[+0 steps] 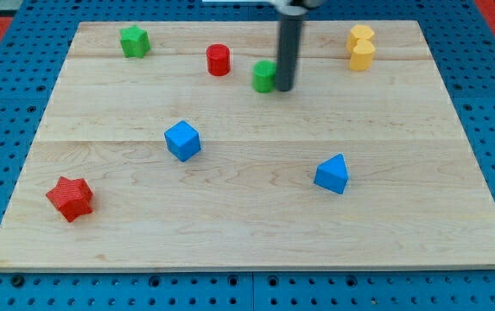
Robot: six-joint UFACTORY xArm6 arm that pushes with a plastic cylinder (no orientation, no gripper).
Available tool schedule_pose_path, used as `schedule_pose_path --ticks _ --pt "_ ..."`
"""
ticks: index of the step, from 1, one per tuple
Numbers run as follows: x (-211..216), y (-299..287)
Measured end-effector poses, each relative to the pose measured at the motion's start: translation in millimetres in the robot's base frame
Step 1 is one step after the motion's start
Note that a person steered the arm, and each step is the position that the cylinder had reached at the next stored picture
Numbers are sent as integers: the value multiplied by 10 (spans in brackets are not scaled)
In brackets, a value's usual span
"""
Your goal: Push green circle above the blue cube
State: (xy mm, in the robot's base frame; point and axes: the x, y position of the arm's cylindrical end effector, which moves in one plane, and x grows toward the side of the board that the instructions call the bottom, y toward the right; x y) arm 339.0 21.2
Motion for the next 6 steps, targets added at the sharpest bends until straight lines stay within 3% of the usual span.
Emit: schedule_pose_path --ticks 2,4,6 --pt "-487 178" --pt "-109 -521" --pt "-100 -911"
